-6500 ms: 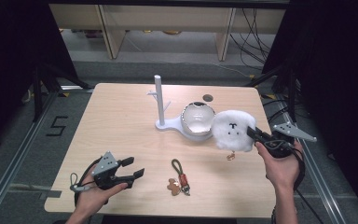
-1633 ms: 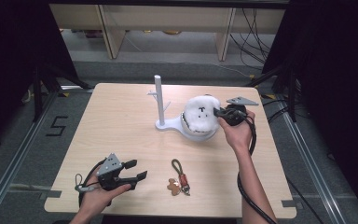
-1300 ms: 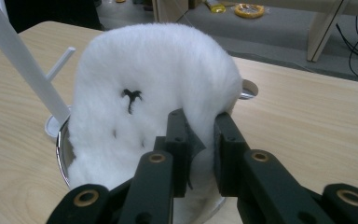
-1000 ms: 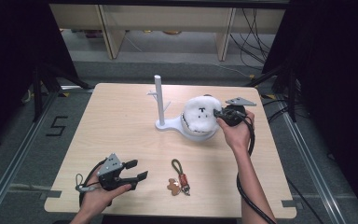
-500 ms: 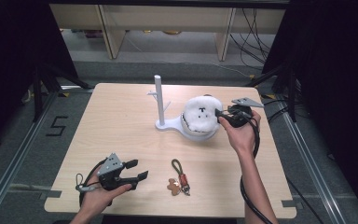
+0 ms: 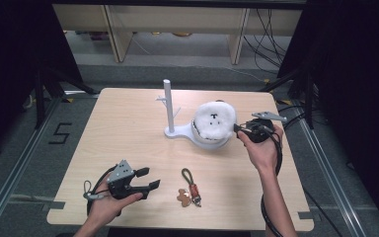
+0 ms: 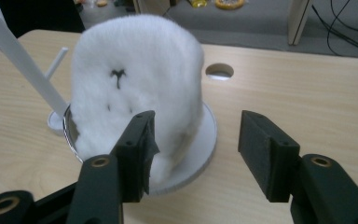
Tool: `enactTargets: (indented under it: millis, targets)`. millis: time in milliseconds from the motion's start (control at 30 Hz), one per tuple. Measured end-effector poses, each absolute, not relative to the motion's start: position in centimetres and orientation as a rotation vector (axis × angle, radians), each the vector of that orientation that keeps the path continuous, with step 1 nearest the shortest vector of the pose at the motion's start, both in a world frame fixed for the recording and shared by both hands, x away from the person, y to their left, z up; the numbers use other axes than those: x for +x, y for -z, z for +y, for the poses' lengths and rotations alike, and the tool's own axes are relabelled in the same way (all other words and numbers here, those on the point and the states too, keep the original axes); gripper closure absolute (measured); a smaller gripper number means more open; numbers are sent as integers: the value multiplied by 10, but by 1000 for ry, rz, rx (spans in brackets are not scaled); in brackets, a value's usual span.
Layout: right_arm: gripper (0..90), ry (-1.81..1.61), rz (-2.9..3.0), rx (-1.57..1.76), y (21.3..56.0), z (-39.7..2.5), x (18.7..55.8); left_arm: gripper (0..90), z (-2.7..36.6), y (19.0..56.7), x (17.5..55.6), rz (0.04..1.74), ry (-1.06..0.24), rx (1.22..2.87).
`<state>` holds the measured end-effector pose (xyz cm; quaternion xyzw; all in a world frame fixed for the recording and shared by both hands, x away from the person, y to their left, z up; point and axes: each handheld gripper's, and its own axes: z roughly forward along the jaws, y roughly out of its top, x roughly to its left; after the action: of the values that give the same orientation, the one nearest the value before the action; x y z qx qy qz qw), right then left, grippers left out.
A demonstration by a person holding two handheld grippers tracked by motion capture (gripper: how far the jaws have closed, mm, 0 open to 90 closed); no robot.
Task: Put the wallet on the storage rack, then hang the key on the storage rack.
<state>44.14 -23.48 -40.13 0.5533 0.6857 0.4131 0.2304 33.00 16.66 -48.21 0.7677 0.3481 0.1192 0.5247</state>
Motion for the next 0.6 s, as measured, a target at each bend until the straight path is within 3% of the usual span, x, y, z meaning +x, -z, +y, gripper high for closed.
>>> enactTargets:
  millis: [133, 600]
  targets:
    - [554, -1097, 1944, 1512, 404, -235, 434, 356, 165, 478, 332, 839, -293, 1853]
    - [608, -938, 2241, 1616, 422, -202, 394, 351, 160, 475, 336, 854, -286, 1883]
